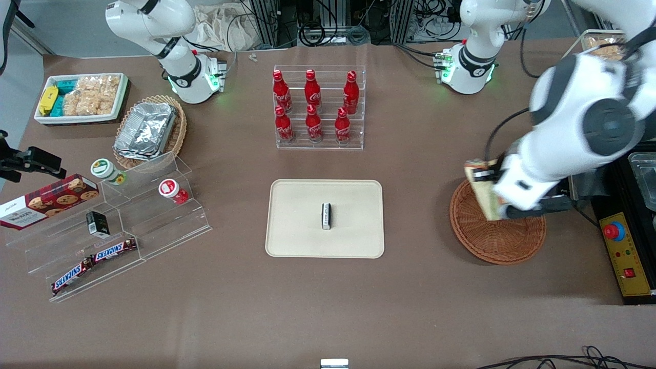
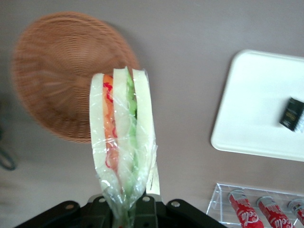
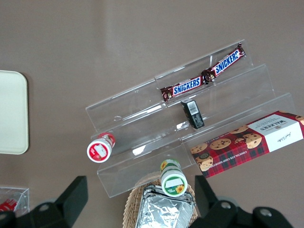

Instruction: Place sandwich from basket to tray

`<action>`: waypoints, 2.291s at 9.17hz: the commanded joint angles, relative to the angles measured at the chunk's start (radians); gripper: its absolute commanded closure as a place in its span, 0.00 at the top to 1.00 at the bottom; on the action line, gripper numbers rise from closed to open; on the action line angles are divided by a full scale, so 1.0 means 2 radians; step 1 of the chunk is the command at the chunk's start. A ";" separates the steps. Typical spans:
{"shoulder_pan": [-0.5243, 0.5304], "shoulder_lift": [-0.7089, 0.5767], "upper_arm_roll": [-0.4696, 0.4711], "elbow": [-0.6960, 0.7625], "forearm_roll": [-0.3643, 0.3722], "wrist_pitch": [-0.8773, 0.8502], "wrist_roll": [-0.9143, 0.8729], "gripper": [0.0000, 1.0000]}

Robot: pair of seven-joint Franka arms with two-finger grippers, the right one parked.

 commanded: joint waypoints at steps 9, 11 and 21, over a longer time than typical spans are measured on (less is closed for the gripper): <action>-0.168 0.224 0.007 -0.006 0.081 0.221 -0.008 0.07; -0.180 0.226 0.021 -0.006 0.081 0.221 -0.020 0.87; -0.036 -0.037 0.026 0.009 0.061 0.003 0.085 0.99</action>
